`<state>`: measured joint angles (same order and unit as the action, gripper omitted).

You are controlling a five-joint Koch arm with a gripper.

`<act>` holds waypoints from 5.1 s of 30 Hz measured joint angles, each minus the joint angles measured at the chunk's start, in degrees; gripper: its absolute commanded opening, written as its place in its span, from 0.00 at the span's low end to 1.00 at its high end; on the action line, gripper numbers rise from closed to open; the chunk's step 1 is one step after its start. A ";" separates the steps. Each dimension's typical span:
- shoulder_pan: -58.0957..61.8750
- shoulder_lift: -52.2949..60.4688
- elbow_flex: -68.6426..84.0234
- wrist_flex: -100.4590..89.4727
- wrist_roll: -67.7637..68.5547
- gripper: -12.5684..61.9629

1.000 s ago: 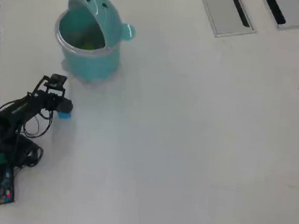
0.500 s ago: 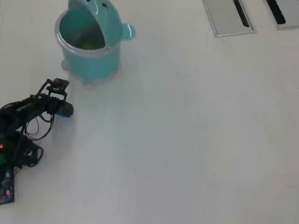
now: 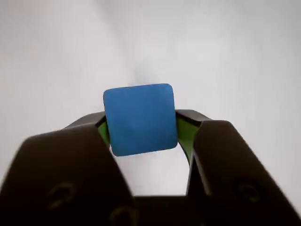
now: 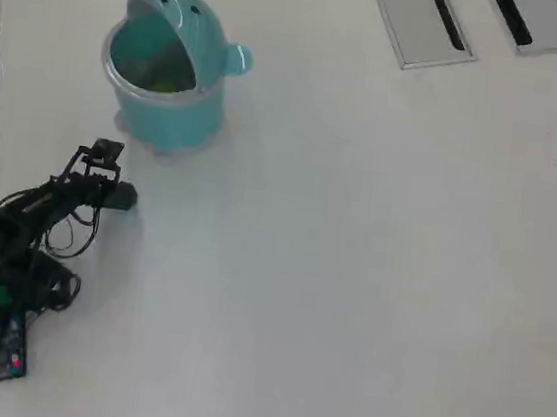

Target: Grasp RGB lego blocks and put them in the bin one by one.

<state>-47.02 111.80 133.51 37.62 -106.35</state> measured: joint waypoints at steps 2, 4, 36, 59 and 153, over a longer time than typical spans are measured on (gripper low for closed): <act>-0.26 0.26 -1.58 0.00 0.09 0.34; -1.41 1.23 -5.27 0.00 0.18 0.34; -10.37 -9.49 -55.90 3.43 12.30 0.30; -8.44 -27.25 -65.48 -10.11 12.39 0.36; 38.85 19.34 -37.53 -27.25 95.54 0.62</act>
<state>-8.17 131.13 95.98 10.37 -10.81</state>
